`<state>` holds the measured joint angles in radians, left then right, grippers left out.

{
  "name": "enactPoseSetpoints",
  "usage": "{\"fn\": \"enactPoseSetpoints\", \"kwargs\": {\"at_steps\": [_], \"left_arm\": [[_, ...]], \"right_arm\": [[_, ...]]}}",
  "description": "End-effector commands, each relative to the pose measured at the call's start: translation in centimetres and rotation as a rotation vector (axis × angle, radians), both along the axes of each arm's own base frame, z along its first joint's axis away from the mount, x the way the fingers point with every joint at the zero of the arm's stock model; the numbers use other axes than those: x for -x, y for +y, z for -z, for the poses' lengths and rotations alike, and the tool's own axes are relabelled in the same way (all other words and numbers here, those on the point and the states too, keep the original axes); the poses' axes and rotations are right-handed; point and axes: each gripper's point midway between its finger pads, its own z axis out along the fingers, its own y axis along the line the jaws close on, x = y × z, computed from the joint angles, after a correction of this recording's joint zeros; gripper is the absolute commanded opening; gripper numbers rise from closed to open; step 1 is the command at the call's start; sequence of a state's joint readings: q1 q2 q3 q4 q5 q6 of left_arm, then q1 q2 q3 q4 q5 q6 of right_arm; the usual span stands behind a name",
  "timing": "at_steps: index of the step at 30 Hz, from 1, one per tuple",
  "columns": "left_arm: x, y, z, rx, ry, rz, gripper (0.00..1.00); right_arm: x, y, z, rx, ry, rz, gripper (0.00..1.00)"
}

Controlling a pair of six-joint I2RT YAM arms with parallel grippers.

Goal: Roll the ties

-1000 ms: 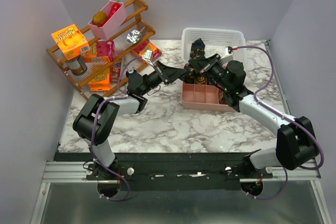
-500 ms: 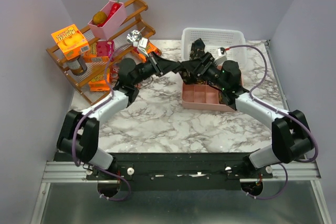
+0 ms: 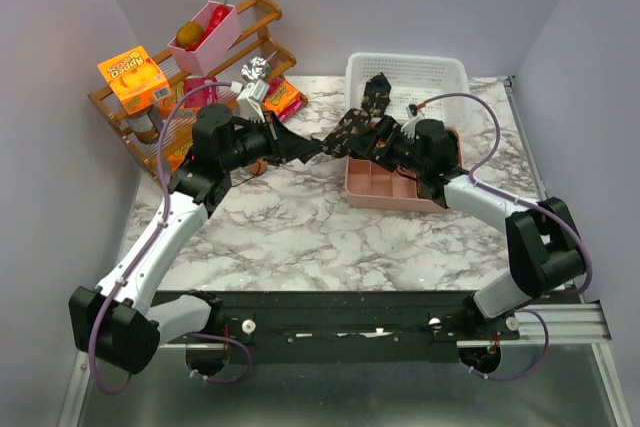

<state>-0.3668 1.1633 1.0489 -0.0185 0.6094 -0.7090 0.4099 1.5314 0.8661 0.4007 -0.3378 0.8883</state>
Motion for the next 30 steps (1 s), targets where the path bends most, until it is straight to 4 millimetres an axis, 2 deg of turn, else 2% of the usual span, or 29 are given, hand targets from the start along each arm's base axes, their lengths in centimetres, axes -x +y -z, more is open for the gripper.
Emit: {"fn": "enactPoseSetpoints", "kwargs": {"at_steps": [1, 5, 8, 12, 16, 20, 24, 29, 30], "left_arm": [[2.7, 2.1, 0.5, -0.115, 0.01, -0.027, 0.0], [3.3, 3.5, -2.6, -0.121, -0.048, -0.084, 0.0], [3.9, 3.7, -6.8, -0.077, -0.129, -0.082, 0.0], [4.4, 3.5, -9.7, -0.054, -0.185, -0.058, 0.0], [4.6, 3.8, -11.1, -0.069, -0.209, -0.069, 0.0], [4.9, 5.0, -12.1, -0.121, -0.241, -0.122, 0.0], [5.8, 5.9, -14.4, -0.131, -0.3, -0.148, 0.0], [6.8, 6.3, -15.5, -0.126, -0.327, -0.153, 0.0], [6.9, 6.4, -15.4, -0.127, -0.325, -0.155, 0.0]], "right_arm": [[-0.5, 0.4, 1.5, 0.013, 0.051, -0.041, 0.99], [-0.7, 0.9, 1.3, -0.006, 0.064, -0.056, 0.98], [-0.6, 0.8, 1.0, -0.017, 0.066, -0.05, 0.98], [-0.4, 0.5, 0.2, -0.033, 0.06, -0.042, 0.98], [-0.4, 0.0, -0.3, -0.05, 0.059, -0.032, 0.98], [-0.4, -0.5, -0.4, -0.063, 0.061, -0.021, 0.98], [-0.5, -0.2, -1.0, -0.113, 0.062, -0.034, 0.98], [-1.4, 0.5, -2.2, -0.209, 0.056, -0.034, 0.97], [-1.6, 0.6, -1.8, -0.215, 0.07, -0.028, 0.97]]}}
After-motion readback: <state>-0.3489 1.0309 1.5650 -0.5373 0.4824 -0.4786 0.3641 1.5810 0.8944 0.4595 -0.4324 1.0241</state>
